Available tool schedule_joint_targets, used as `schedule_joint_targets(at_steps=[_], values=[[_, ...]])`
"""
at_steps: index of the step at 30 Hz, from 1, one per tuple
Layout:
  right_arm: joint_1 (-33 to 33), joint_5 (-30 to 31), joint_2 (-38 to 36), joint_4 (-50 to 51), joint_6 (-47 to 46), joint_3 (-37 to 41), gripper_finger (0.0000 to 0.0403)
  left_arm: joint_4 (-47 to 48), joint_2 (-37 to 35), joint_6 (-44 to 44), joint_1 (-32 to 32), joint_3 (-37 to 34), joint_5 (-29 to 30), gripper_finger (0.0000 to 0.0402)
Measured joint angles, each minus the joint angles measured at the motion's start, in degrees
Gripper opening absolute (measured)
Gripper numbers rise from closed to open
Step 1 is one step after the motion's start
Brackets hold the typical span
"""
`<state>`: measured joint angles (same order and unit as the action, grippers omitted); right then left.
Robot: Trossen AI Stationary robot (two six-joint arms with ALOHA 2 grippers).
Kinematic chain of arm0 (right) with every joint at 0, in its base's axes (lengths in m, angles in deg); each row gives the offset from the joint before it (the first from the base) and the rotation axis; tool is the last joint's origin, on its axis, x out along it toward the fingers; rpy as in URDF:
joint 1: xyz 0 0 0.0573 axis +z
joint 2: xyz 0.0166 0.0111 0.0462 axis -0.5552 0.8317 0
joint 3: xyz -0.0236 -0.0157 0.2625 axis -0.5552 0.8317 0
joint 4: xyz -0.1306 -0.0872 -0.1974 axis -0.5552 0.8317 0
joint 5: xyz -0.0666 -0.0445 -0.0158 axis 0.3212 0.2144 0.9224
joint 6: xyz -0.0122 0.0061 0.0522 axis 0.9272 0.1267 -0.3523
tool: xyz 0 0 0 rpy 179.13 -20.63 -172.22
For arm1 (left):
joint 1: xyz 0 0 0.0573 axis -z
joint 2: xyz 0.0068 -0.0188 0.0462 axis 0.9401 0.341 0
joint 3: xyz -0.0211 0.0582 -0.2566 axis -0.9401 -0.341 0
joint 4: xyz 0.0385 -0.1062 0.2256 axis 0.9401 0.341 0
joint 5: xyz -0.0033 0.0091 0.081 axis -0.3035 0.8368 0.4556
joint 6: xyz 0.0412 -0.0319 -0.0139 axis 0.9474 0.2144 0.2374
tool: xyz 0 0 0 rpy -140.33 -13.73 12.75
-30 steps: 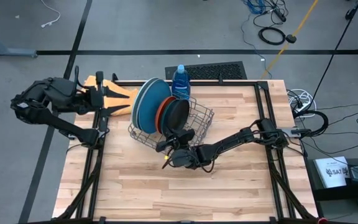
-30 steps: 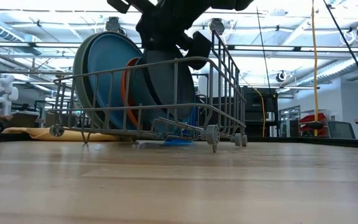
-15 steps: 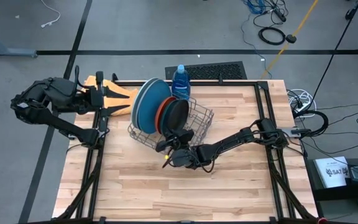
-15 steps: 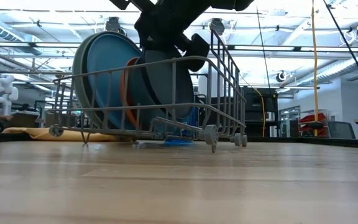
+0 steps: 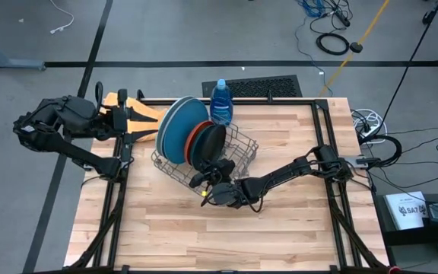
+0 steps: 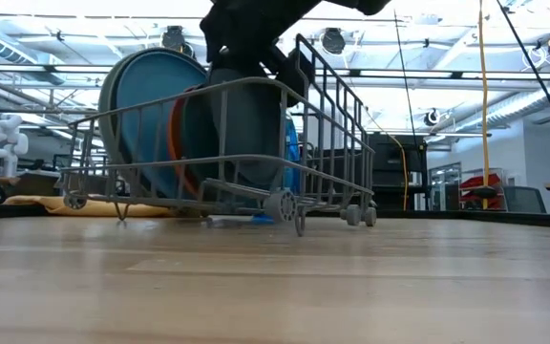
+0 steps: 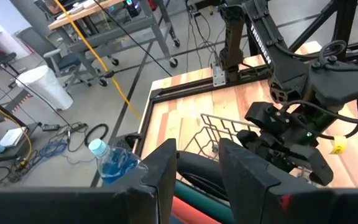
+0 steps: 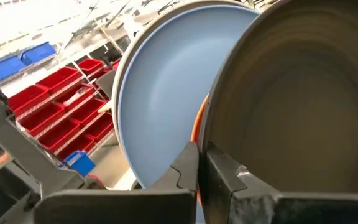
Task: Sort dishes
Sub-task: Put the black plate into the dish rack
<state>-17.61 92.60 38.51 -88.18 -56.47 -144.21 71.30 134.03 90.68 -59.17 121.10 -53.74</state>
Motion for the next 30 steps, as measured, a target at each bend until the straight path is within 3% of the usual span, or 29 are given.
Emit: schedule_joint_targets(at_steps=[15,30], values=[[-0.15,0.36,0.02,6.96,1.46,-0.09,0.0013,-0.02,0.00,-0.09,0.02,0.00,0.00,0.0123],[-0.15,-0.37,0.15,7.11,1.58,0.02,0.0149,-0.05,0.00,-0.07,0.00,0.00,0.00,0.0123]])
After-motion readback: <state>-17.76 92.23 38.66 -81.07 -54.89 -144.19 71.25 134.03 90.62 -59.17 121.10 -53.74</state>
